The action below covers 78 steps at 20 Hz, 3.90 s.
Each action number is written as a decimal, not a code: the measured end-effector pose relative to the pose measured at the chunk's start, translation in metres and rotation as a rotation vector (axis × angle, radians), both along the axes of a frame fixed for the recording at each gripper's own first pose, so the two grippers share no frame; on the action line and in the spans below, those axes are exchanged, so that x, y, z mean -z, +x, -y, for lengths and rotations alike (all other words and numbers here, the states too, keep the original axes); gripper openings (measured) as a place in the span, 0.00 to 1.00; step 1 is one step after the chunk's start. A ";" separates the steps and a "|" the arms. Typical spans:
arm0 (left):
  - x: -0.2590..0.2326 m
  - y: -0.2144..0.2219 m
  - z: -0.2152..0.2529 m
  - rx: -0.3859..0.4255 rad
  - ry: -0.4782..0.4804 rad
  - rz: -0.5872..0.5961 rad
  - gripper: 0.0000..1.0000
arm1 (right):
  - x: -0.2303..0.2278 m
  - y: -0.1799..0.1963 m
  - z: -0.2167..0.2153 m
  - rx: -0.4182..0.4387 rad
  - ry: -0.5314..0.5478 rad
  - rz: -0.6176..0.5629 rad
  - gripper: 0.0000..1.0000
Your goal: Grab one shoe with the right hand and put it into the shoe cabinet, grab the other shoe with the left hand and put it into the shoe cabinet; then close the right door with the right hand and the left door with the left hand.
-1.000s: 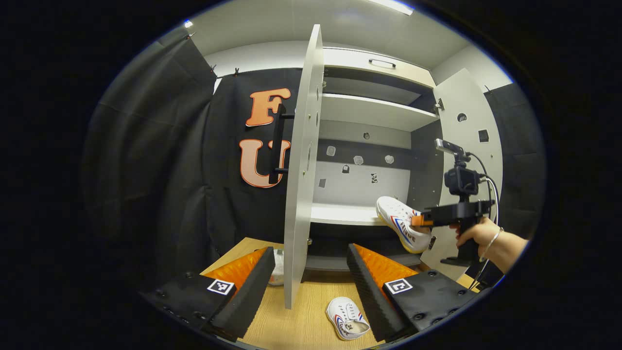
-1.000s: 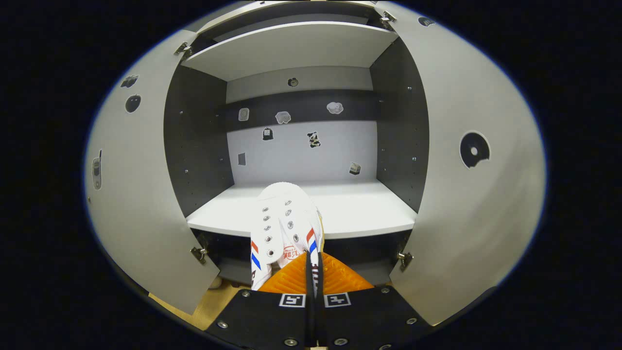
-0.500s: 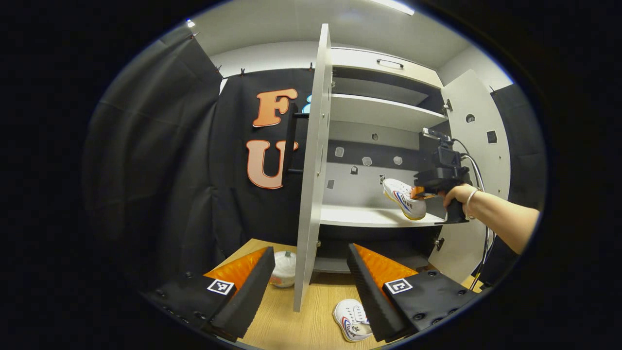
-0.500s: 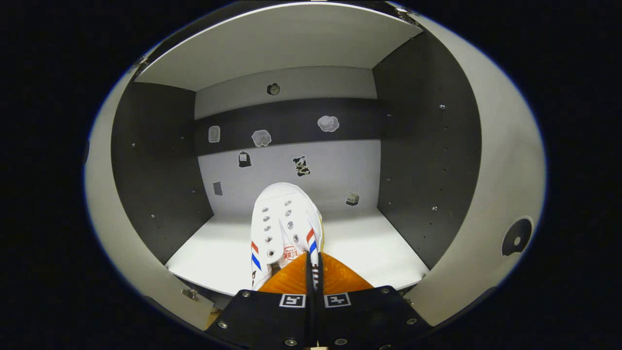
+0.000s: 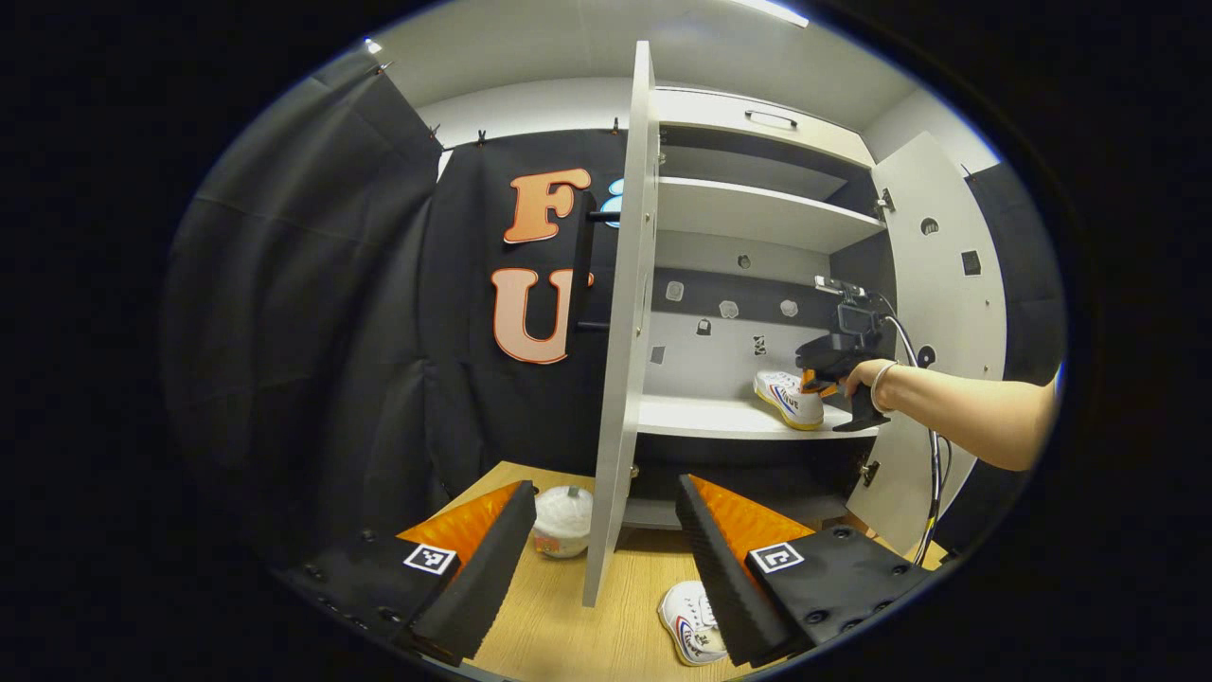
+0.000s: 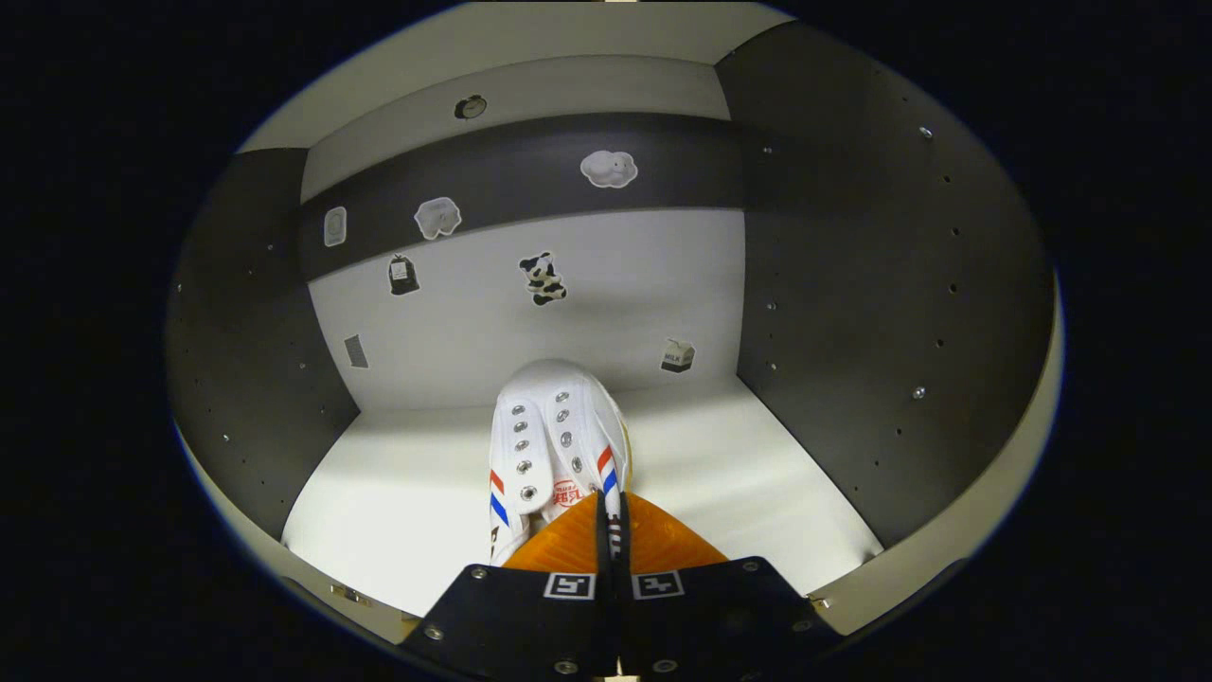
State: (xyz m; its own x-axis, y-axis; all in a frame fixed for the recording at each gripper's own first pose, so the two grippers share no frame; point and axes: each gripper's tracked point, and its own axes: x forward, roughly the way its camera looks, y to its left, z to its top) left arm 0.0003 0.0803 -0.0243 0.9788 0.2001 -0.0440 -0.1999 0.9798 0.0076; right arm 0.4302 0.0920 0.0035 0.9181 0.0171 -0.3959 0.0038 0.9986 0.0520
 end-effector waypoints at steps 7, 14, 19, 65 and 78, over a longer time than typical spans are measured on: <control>0.000 0.000 0.013 0.022 -0.009 -0.001 0.96 | -0.038 -0.020 0.006 -0.007 -0.008 0.105 0.33; 0.007 0.001 0.037 0.071 -0.020 -0.021 0.96 | -0.077 -0.092 0.013 -0.052 -0.094 0.296 0.67; 0.022 0.001 0.053 0.109 -0.030 -0.048 0.96 | -0.087 -0.157 0.027 -0.069 -0.119 0.387 0.90; 0.385 0.048 0.096 0.196 -0.045 -0.872 0.36 | 0.023 -0.402 0.171 0.102 -0.111 0.353 0.94; 0.347 0.072 0.091 0.310 -0.059 -0.835 0.06 | 0.009 -0.399 0.168 0.092 -0.084 0.393 0.94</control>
